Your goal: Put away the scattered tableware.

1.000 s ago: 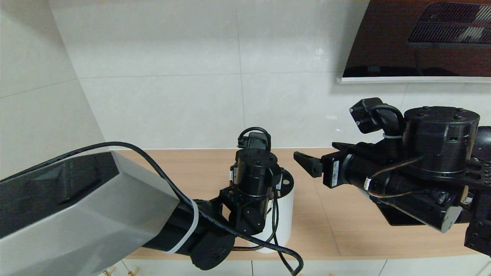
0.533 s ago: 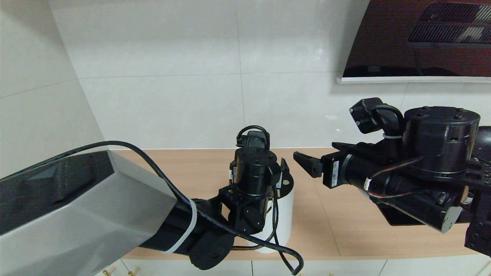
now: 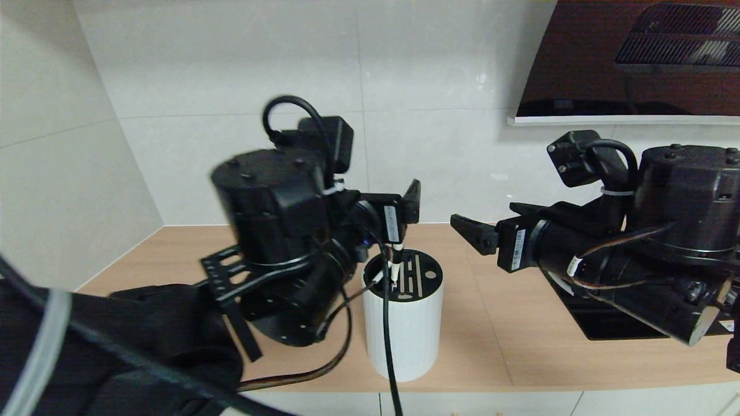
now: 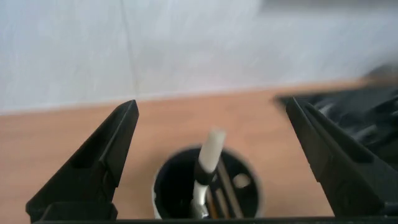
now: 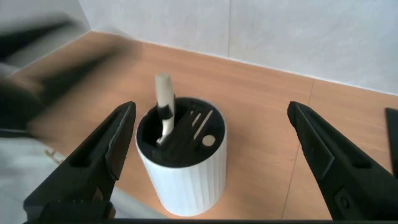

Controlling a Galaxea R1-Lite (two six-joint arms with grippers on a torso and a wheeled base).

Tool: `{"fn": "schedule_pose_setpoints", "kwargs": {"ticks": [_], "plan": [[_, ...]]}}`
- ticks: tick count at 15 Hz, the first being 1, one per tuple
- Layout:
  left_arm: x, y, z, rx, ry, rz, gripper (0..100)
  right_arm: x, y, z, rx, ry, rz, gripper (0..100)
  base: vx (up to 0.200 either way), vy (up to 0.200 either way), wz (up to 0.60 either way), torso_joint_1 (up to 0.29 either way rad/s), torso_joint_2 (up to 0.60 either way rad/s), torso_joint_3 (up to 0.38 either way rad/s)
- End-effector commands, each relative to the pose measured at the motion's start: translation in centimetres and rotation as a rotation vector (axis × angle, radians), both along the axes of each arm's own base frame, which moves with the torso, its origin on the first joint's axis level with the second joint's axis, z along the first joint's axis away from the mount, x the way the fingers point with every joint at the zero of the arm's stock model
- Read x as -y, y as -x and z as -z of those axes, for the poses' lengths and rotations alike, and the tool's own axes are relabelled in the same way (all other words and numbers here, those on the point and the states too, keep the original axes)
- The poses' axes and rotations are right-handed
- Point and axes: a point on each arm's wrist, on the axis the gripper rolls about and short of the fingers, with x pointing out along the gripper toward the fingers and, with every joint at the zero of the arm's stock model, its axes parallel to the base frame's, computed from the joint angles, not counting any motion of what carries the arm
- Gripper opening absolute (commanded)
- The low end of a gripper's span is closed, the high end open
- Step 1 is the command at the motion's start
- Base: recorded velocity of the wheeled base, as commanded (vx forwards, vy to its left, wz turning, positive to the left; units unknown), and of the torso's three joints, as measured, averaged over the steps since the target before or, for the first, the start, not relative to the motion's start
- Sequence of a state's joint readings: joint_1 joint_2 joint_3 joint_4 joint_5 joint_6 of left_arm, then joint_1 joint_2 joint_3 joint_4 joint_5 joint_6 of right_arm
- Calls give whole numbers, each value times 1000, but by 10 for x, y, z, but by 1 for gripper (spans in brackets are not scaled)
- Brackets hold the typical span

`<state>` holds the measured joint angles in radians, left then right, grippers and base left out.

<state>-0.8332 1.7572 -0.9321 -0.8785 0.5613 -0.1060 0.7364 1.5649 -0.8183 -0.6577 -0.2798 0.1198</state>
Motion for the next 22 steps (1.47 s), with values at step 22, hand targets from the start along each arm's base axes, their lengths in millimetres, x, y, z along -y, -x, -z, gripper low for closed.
{"fn": "schedule_pose_setpoints", "kwargs": {"ticks": [22], "plan": [[-245,284,59,168,4,-604,100,186,267,79,291,55,625,100,0,0,0,0,0,0]]}}
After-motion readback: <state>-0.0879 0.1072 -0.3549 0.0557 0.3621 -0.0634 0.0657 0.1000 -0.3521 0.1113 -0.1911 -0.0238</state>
